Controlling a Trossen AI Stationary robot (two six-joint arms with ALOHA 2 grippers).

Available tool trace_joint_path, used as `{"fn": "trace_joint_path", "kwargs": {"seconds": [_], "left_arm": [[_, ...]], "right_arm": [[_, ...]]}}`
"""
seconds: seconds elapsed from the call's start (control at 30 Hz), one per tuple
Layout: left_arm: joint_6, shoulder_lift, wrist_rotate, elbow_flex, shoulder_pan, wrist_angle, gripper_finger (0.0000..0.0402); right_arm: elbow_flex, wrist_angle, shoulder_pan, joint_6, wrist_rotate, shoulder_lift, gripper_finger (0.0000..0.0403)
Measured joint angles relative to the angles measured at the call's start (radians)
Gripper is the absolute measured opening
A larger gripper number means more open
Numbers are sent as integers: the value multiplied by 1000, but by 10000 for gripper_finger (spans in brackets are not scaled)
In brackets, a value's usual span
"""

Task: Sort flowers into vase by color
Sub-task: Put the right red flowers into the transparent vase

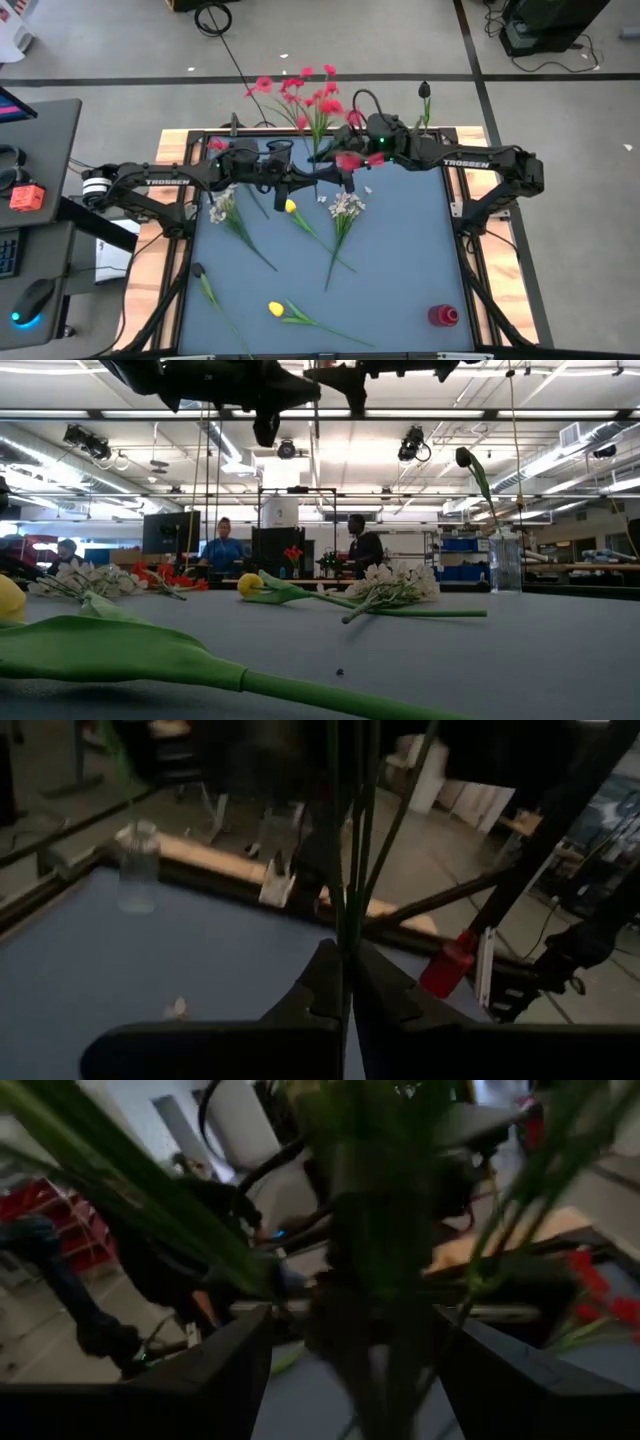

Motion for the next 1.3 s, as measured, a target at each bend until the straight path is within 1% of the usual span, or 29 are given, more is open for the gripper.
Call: {"fn": "trace_joint_path", "kwargs": {"seconds": [0.1,0.17,0.2,0.27,0.37,0.4,0.43,0.53,0.7,0.8,0.9,1.0,1.1,1.2,1.3], "left_arm": [[-1,0,-4,0,-6,-32,10],[-5,0,-7,0,-14,-56,10],[-6,0,-7,0,-19,-65,10],[-8,0,-12,0,-27,-78,10],[-14,0,-31,0,-34,-116,10],[-15,0,-45,0,-36,-125,10],[-21,0,-64,0,-38,-130,11],[-41,0,-94,0,-39,-147,34],[-59,0,-155,0,-39,-193,112],[-95,0,-157,0,-33,-264,157],[-130,0,-159,0,-29,-339,185],[-144,0,-161,0,-38,-370,191],[-144,0,-202,0,-57,-364,187],[-147,0,-259,0,-72,-337,179],[-157,0,-289,0,-74,-319,173]], "right_arm": [[0,1,0,0,65,0,264],[0,4,-9,4,95,0,241],[0,4,-12,14,104,0,221],[0,6,-18,27,113,0,168],[0,0,-22,34,105,0,62],[0,-6,-22,31,108,0,33],[0,-14,-22,26,121,0,21],[0,-74,-19,37,204,-10,18],[0,-216,-13,-14,393,-66,16],[0,-312,-13,-46,513,-139,16],[0,-433,-16,-87,671,-229,16],[0,-559,-28,-105,818,-332,16],[-41,-623,-53,-99,920,-445,16],[-128,-639,-83,-60,1023,-560,16],[-210,-639,-106,-21,1153,-652,16]]}}
